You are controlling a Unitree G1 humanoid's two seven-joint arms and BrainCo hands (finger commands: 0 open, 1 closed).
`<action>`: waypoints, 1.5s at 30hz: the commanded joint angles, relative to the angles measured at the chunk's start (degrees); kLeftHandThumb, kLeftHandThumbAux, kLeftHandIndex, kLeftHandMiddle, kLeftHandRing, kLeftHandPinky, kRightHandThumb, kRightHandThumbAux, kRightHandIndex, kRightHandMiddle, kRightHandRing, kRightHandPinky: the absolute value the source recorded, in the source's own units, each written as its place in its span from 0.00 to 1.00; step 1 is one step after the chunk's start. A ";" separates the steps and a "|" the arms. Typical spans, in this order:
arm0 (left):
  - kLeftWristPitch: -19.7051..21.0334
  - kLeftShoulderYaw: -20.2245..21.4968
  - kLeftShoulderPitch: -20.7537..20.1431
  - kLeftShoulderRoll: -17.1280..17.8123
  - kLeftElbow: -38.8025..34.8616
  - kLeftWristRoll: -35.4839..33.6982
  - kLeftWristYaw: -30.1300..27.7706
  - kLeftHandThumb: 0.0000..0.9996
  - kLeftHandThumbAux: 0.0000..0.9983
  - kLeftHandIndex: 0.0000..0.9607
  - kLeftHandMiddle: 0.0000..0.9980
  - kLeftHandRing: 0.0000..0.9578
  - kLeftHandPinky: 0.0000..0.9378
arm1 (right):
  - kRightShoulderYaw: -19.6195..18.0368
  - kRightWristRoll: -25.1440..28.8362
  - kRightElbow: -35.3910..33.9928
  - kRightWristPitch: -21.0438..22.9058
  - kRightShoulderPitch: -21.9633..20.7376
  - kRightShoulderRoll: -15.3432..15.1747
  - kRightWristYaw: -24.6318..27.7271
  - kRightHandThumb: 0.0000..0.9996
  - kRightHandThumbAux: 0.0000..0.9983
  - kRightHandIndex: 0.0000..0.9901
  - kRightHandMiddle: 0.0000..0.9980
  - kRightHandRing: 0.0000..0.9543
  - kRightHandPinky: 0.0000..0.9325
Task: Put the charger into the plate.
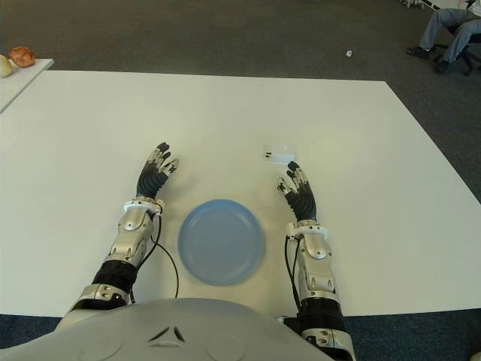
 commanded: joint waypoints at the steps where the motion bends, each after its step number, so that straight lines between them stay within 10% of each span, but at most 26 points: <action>1: 3.68 0.10 3.15 -0.74 4.35 -0.34 0.30 0.21 0.67 0.00 0.05 0.05 0.09 | 0.18 -0.21 1.25 2.38 1.97 0.34 0.06 0.09 0.63 0.00 0.00 0.00 0.04; 16: 3.11 -0.12 2.87 -0.55 4.79 -0.18 -0.07 0.22 0.68 0.00 0.03 0.04 0.08 | 0.51 0.11 -0.92 3.23 2.25 0.68 0.20 0.10 0.64 0.00 0.00 0.00 0.03; 25: 3.32 -0.11 2.84 -0.74 4.54 -0.03 0.47 0.21 0.66 0.00 0.04 0.06 0.10 | -0.10 3.35 -15.18 9.41 5.20 1.85 0.25 0.12 0.64 0.00 0.00 0.00 0.00; 35: 3.26 -0.09 2.41 -1.01 5.36 -0.20 0.19 0.21 0.63 0.00 0.05 0.05 0.09 | -4.33 5.02 -24.73 19.97 -1.11 -1.43 -0.84 0.14 0.66 0.00 0.00 0.00 0.00; 45: 3.50 -0.50 2.32 -1.16 5.46 0.29 0.34 0.21 0.65 0.00 0.04 0.04 0.08 | -4.27 0.46 -24.39 18.24 -6.02 -4.57 -1.50 0.16 0.67 0.00 0.00 0.00 0.02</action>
